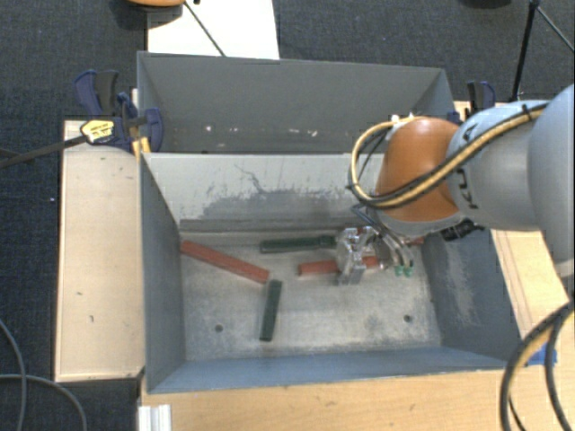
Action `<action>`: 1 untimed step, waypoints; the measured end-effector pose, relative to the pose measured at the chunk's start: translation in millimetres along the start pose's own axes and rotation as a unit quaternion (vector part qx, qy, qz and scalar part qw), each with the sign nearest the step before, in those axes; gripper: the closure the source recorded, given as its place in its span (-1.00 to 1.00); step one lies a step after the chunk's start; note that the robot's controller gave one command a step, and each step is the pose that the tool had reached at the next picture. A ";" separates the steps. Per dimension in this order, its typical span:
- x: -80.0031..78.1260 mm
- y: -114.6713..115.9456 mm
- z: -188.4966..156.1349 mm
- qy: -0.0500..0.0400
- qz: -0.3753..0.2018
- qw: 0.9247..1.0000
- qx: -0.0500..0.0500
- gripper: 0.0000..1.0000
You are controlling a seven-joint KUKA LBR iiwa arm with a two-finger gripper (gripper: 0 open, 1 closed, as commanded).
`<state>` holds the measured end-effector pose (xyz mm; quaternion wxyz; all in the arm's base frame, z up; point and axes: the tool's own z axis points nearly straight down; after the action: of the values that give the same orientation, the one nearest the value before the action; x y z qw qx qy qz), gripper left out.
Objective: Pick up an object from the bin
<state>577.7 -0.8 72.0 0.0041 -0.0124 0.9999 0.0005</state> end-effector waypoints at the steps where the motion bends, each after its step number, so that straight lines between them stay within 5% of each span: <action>1: 0.9 -0.3 1.3 0.001 -0.001 1.000 0.000 -1.00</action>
Offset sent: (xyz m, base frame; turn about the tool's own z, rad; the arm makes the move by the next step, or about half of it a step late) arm 0.0000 0.0000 0.0000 0.0000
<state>576.9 -1.1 70.7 0.0028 -0.0130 0.9999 0.0001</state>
